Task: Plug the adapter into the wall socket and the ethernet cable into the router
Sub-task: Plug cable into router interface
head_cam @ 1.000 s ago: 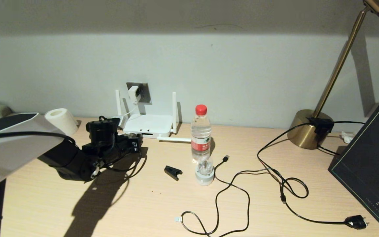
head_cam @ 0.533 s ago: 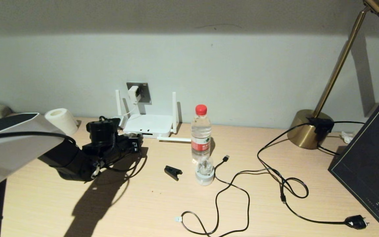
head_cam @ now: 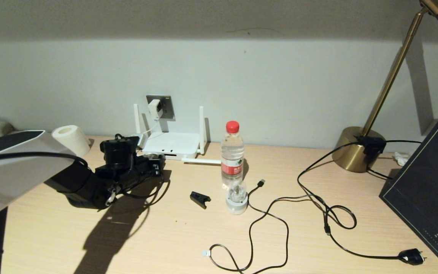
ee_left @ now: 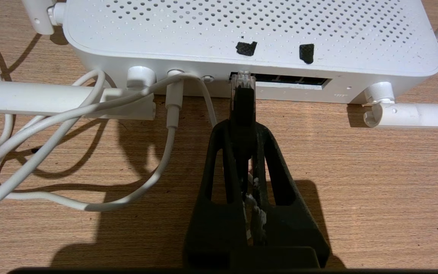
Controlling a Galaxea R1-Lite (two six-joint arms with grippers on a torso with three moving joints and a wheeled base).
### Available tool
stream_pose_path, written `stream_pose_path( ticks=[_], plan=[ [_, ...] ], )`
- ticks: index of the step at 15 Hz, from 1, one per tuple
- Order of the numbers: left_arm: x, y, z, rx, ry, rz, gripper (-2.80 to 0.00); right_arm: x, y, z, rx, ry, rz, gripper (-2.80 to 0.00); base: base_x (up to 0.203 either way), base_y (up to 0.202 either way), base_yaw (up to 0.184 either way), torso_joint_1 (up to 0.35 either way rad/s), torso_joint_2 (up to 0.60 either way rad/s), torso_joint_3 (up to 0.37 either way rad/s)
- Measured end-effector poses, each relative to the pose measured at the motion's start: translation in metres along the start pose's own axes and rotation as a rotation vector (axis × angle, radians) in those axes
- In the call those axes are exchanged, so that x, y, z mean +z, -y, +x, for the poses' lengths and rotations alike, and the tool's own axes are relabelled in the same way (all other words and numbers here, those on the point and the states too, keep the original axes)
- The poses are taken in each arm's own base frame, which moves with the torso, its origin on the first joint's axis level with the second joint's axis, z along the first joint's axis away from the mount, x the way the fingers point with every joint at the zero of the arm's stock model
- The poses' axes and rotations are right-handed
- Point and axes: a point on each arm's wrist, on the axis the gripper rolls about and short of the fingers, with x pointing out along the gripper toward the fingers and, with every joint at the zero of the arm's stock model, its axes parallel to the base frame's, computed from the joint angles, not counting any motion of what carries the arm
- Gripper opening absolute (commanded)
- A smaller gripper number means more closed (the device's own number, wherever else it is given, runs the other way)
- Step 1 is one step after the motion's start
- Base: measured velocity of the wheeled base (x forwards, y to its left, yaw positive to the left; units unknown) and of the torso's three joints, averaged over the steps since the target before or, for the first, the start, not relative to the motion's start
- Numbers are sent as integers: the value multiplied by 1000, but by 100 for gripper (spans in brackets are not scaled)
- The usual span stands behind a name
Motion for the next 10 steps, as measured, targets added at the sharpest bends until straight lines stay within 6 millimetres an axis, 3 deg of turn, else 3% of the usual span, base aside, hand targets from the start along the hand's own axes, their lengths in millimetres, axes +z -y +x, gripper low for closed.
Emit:
stream_pose_path(
  ticks=[10],
  plan=[
    [-1, 0, 1, 0, 1, 0, -280, 0, 0, 0, -1, 0, 0, -280, 0, 0, 0, 0, 0, 0]
  ],
)
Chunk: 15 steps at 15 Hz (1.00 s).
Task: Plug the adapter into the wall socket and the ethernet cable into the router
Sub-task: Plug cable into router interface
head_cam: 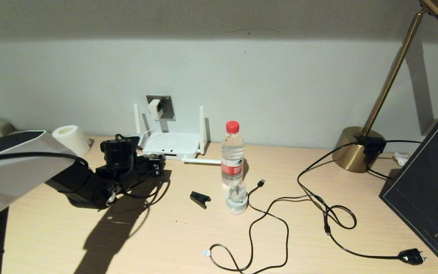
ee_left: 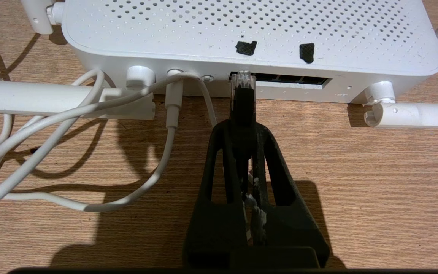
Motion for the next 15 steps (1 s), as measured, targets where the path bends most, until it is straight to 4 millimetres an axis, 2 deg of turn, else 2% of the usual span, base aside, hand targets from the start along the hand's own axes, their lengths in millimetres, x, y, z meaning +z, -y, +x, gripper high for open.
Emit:
stream_pose_path(
  ticks=[15],
  plan=[
    [-2, 0, -1, 1, -3, 0, -280, 0, 0, 0, 1, 0, 0, -280, 0, 0, 0, 0, 0, 0]
  ],
)
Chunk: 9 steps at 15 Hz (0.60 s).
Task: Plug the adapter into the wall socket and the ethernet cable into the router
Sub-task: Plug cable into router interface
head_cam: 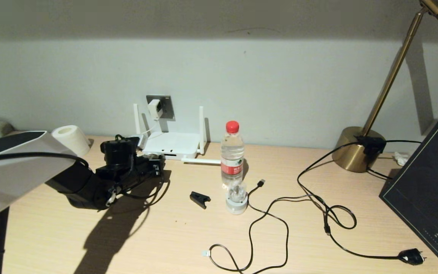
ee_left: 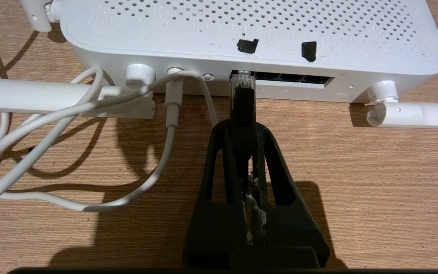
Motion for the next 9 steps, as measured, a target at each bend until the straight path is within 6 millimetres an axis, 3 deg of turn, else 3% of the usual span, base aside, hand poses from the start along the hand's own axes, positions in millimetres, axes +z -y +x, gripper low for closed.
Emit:
stream_pose_path(
  ticks=[9],
  plan=[
    [-3, 0, -1, 0, -9, -1, -280, 0, 0, 0, 0, 0, 0, -280, 0, 0, 0, 0, 0, 0]
  ],
)
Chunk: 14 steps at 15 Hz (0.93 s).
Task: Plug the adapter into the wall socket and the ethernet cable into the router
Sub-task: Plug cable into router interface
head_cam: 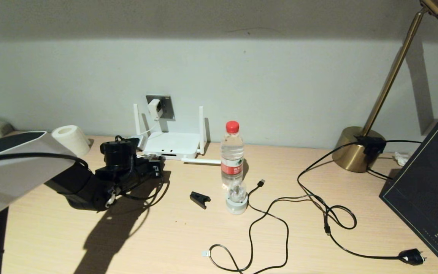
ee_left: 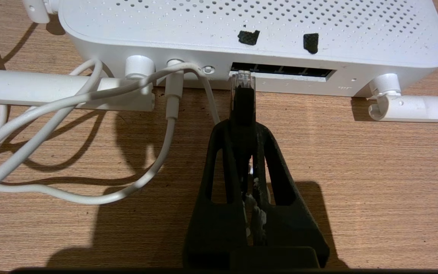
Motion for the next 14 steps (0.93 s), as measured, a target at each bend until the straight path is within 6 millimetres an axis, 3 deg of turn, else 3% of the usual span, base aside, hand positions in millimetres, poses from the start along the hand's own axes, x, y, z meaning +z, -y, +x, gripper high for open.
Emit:
stream_pose_path(
  ticks=[14],
  plan=[
    [3, 0, 2, -1, 9, 1, -280, 0, 0, 0, 0, 0, 0, -280, 0, 0, 0, 0, 0, 0]
  ],
)
